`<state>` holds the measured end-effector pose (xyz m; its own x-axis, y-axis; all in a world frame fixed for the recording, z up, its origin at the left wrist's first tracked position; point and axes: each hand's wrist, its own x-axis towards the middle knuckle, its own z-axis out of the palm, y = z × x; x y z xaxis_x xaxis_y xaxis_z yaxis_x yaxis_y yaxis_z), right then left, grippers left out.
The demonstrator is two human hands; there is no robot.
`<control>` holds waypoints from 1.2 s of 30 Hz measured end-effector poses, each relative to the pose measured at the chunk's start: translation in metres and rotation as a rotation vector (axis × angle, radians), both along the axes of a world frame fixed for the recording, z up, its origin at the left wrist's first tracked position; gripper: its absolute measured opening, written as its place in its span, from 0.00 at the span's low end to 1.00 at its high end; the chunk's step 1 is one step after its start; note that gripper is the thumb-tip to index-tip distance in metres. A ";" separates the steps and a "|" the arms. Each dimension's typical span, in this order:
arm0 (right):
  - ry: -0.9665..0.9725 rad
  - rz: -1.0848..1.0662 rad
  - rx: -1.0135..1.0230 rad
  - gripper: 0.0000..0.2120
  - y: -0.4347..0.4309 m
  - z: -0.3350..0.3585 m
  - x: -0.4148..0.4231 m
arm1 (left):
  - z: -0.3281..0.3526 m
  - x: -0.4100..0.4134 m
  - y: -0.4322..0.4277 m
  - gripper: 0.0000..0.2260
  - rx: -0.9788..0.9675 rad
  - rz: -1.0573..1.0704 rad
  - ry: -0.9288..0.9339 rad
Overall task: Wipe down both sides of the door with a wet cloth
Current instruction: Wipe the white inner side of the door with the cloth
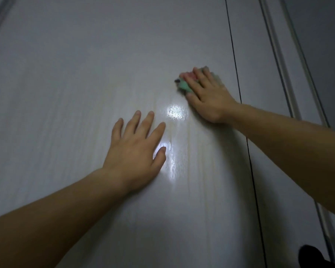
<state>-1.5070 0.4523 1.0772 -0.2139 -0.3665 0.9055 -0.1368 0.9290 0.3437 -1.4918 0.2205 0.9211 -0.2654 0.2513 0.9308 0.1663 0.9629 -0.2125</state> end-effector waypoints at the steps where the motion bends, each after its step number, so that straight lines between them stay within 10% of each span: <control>1: -0.006 -0.005 -0.108 0.28 -0.005 0.017 0.002 | -0.001 -0.001 0.000 0.33 -0.001 -0.004 0.007; 9: 0.033 0.088 0.219 0.29 -0.026 -0.055 -0.011 | -0.004 -0.005 -0.005 0.36 0.001 -0.075 0.058; 15: 0.015 0.041 -0.126 0.29 -0.020 -0.014 -0.003 | -0.007 -0.008 -0.010 0.33 0.022 -0.117 0.069; 21: 0.009 0.062 0.246 0.29 0.001 -0.097 -0.006 | -0.011 -0.007 -0.021 0.34 0.088 -0.021 0.052; 26: -0.019 0.026 -0.204 0.28 0.023 -0.074 0.001 | -0.009 -0.005 -0.022 0.32 0.090 -0.022 0.051; 32: -0.028 0.049 0.163 0.29 0.017 -0.137 -0.004 | -0.007 -0.004 -0.026 0.31 0.064 0.006 0.044; 36: -0.044 0.014 -0.115 0.28 0.017 -0.116 0.001 | -0.009 -0.004 -0.026 0.32 0.055 -0.003 0.034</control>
